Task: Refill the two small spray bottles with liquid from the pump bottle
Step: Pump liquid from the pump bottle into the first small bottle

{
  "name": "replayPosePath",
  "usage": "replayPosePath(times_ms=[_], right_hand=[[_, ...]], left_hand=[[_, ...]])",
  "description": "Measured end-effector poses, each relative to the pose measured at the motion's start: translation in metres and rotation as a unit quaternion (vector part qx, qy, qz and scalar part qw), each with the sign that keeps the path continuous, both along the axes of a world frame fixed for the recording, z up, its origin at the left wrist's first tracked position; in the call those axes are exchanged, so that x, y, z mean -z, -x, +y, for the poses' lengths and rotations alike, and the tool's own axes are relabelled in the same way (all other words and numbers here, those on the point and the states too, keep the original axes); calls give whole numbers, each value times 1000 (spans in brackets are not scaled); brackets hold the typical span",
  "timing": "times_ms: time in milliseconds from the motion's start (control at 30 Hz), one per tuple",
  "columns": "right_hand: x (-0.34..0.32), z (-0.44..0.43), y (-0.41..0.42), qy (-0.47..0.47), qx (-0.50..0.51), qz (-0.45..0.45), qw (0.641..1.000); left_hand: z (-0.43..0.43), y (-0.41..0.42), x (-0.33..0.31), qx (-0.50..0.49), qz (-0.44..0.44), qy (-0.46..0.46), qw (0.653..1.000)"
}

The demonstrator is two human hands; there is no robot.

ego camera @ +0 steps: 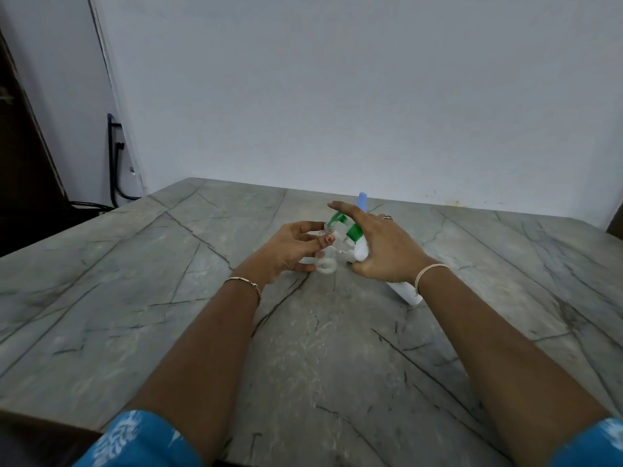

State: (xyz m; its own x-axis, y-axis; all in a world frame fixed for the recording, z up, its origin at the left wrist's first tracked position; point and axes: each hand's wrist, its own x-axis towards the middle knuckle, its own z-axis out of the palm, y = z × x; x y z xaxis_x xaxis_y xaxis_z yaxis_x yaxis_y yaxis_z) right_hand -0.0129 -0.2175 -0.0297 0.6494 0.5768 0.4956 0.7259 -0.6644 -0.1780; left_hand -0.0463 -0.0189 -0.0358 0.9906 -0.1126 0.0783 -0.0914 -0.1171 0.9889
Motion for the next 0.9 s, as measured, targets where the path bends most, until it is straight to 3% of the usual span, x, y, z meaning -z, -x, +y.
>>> replayPosePath(times_ms=[900], right_hand=[[-1,2,3,-44,-21,17,999]], left_hand=[[0,-1,0,-2,14,14,1000]])
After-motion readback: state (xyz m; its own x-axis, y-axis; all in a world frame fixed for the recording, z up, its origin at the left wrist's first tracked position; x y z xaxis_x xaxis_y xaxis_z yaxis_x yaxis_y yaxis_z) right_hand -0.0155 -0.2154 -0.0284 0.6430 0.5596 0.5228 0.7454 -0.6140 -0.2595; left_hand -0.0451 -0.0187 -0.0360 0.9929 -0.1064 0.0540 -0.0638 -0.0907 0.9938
